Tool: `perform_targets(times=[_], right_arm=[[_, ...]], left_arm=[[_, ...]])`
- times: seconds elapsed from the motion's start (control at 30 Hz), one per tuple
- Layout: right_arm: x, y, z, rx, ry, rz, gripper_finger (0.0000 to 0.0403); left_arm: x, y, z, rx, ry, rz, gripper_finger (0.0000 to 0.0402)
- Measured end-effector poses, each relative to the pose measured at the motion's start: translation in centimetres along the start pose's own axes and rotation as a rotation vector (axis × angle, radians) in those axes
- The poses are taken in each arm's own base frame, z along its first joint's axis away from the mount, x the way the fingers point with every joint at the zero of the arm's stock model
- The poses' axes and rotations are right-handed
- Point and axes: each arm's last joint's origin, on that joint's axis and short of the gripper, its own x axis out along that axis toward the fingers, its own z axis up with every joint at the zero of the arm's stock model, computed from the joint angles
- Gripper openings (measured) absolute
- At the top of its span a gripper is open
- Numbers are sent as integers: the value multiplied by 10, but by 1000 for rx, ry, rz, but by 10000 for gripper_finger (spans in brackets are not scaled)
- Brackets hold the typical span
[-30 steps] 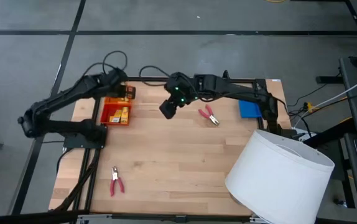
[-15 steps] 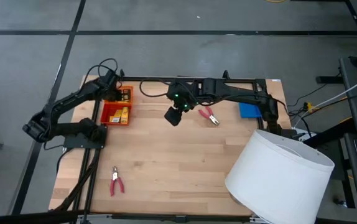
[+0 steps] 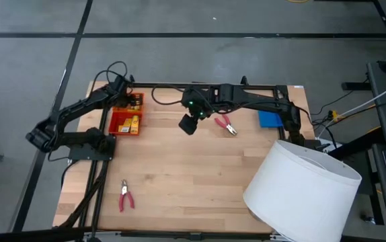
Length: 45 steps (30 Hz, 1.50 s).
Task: Pick & Place School Supplies
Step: Put the bottom red pliers into the blue bin
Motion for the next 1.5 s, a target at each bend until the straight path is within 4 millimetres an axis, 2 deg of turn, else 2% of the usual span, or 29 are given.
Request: perform_targets(times=[0.1,0.2,0.3,0.4,0.5,0.6,0.7,0.77,0.9,1.03,1.17,1.3,1.5], right_arm=[[0,-1,-1,-10,5,-20,238],[0,-3,-2,-18,16,-49,238],[0,-4,-4,-40,30,-76,238],[0,-5,-7,-68,59,-88,238],[-1,-6,-10,-119,89,-96,238],[-1,-3,-13,-183,114,-77,238],[-1,1,-15,-219,130,-33,238],[-1,1,-15,-237,133,-23,238],[-1,1,-14,-251,132,-20,238],[-1,-1,-14,-243,132,-21,238],[-4,-3,-13,-233,129,-24,238],[-4,-3,-13,-224,131,-25,238],[-5,-3,-13,-197,130,-27,238]], left_arm=[[-6,-2,1,57,-1,-82,224],[-19,-10,-4,145,39,-284,234],[-38,-18,-19,199,130,-478,221],[-61,-26,-42,297,271,-666,197],[-91,-33,-69,445,406,-909,173],[-119,-32,-93,549,465,-1036,157],[-143,-27,-109,631,435,-1069,151],[-150,-22,-121,709,445,-1035,151],[-152,-19,-154,898,549,-903,154],[-153,-21,-197,1155,662,-800,153],[-151,-19,-240,1370,698,-718,153],[-154,-18,-277,1520,650,-688,154],[-164,-30,-316,1781,433,-703,155]])
